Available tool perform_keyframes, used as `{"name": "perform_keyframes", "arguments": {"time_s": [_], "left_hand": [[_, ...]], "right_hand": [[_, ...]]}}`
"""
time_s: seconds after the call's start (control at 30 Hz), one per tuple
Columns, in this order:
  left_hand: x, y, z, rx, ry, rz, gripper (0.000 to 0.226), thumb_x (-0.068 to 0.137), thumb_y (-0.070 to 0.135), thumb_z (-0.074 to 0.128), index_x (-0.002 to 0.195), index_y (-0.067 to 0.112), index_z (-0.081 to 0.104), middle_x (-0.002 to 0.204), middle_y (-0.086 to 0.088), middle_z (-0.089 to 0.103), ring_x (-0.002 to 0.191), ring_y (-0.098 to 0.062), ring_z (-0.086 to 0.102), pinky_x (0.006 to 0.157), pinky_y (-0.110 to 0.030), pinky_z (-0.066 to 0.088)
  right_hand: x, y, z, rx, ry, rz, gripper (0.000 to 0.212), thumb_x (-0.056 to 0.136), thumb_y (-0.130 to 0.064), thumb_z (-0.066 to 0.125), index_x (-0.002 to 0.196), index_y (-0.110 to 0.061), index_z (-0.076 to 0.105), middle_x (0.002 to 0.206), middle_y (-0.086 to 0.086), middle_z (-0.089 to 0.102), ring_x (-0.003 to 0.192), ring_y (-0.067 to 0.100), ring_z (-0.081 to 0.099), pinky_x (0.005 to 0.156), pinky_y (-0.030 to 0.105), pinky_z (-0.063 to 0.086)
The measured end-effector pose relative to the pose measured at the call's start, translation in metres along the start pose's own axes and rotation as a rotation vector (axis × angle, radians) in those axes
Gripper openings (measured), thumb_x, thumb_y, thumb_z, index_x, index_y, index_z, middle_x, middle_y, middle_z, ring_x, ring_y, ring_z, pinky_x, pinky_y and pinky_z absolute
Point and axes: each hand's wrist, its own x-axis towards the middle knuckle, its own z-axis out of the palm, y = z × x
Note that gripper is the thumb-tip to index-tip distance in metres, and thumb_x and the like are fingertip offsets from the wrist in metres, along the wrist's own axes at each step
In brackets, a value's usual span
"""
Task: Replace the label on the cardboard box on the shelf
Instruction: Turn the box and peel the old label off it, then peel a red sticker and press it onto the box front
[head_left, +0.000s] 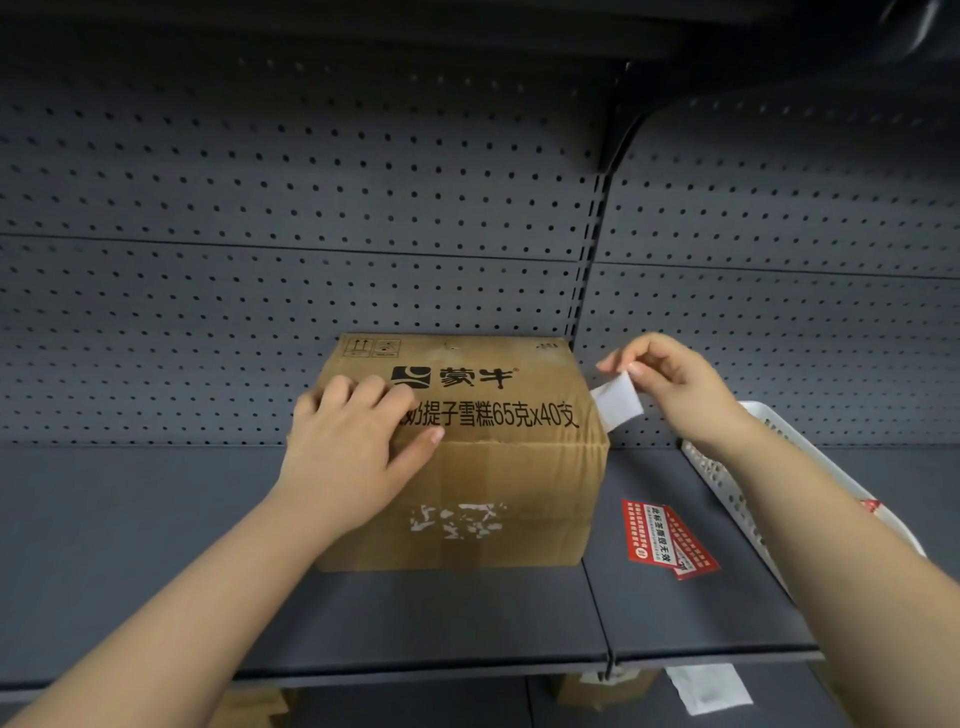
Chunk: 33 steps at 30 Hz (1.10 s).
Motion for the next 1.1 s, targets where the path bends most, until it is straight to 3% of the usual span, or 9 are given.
{"name": "perform_keyframes", "arguments": {"time_s": [0.27, 0.47, 0.57, 0.67, 0.77, 0.87, 0.93, 1.0, 1.1], "left_hand": [[-0.002, 0.001, 0.0, -0.013, 0.024, 0.004, 0.052, 0.087, 0.063, 0.031, 0.104, 0.024, 0.06, 0.1, 0.0, 0.064, 0.093, -0.028, 0.052, 0.08, -0.047, 0.041], [-0.002, -0.001, 0.0, -0.017, -0.008, -0.008, 0.054, 0.087, 0.065, 0.028, 0.108, 0.026, 0.059, 0.105, 0.001, 0.063, 0.097, -0.027, 0.051, 0.081, -0.047, 0.039], [-0.001, -0.002, -0.009, -0.116, -0.073, -0.028, 0.054, 0.088, 0.067, 0.029, 0.118, 0.03, 0.055, 0.117, 0.003, 0.061, 0.111, -0.024, 0.047, 0.092, -0.048, 0.036], [-0.006, 0.003, -0.028, -0.401, -0.053, -0.039, 0.046, 0.088, 0.058, 0.038, 0.123, 0.033, 0.052, 0.122, 0.012, 0.055, 0.117, -0.014, 0.043, 0.1, -0.046, 0.036], [-0.026, 0.02, -0.042, -0.533, 0.046, 0.02, 0.037, 0.087, 0.059, 0.043, 0.114, 0.036, 0.057, 0.113, 0.024, 0.053, 0.11, -0.004, 0.045, 0.089, -0.036, 0.041], [-0.05, 0.041, -0.038, -0.776, -0.134, -0.017, 0.042, 0.073, 0.072, 0.049, 0.099, 0.04, 0.061, 0.096, 0.027, 0.061, 0.088, 0.004, 0.054, 0.069, -0.026, 0.046], [-0.062, 0.051, -0.026, -0.922, -0.25, -0.06, 0.042, 0.064, 0.071, 0.064, 0.088, 0.036, 0.064, 0.082, 0.015, 0.068, 0.073, -0.002, 0.059, 0.061, -0.031, 0.05], [-0.073, 0.056, -0.008, -0.98, -0.254, -0.1, 0.033, 0.063, 0.056, 0.078, 0.076, 0.028, 0.065, 0.072, 0.007, 0.069, 0.064, -0.008, 0.06, 0.059, -0.033, 0.049], [-0.084, 0.054, 0.014, -1.094, -0.167, -0.233, 0.018, 0.073, 0.027, 0.08, 0.066, 0.021, 0.065, 0.062, 0.003, 0.066, 0.058, -0.008, 0.057, 0.055, -0.026, 0.045]], "right_hand": [[-0.018, 0.038, 0.012, 0.665, 0.344, 0.249, 0.031, 0.096, 0.004, 0.038, 0.08, -0.017, 0.056, 0.085, 0.007, 0.071, 0.088, 0.024, 0.068, 0.081, 0.039, 0.056], [-0.037, 0.032, 0.007, 0.747, 0.43, 0.248, 0.024, 0.096, 0.002, 0.039, 0.09, -0.016, 0.054, 0.095, 0.013, 0.068, 0.086, 0.028, 0.068, 0.073, 0.034, 0.058], [-0.052, -0.001, 0.006, 0.626, 0.359, 0.109, 0.027, 0.093, 0.004, 0.043, 0.091, -0.021, 0.053, 0.082, 0.002, 0.067, 0.08, 0.025, 0.069, 0.073, 0.033, 0.057], [-0.072, -0.044, 0.018, 0.502, 0.174, -0.031, 0.02, 0.082, -0.011, 0.066, 0.092, -0.02, 0.051, 0.077, -0.001, 0.061, 0.067, 0.015, 0.061, 0.061, 0.027, 0.054], [-0.091, -0.071, 0.046, 0.41, 0.046, -0.077, 0.028, 0.078, 0.003, 0.061, 0.093, -0.019, 0.052, 0.074, -0.01, 0.059, 0.067, 0.007, 0.055, 0.057, 0.02, 0.048], [-0.106, -0.074, 0.081, 0.157, -0.046, -0.065, 0.031, 0.079, -0.007, 0.071, 0.094, -0.033, 0.059, 0.088, -0.012, 0.064, 0.079, 0.008, 0.062, 0.066, 0.025, 0.054], [-0.112, -0.066, 0.103, -0.009, -0.12, -0.083, 0.036, 0.08, -0.008, 0.07, 0.097, -0.038, 0.06, 0.097, -0.011, 0.064, 0.089, 0.012, 0.064, 0.076, 0.027, 0.054], [-0.116, -0.057, 0.119, -0.024, -0.189, -0.07, 0.042, 0.08, 0.0, 0.068, 0.099, -0.036, 0.061, 0.101, -0.009, 0.065, 0.096, 0.013, 0.064, 0.083, 0.028, 0.053], [-0.12, -0.047, 0.134, 0.071, -0.233, -0.01, 0.042, 0.08, 0.0, 0.07, 0.107, -0.032, 0.062, 0.096, 0.0, 0.066, 0.089, 0.014, 0.065, 0.079, 0.029, 0.054]]}}
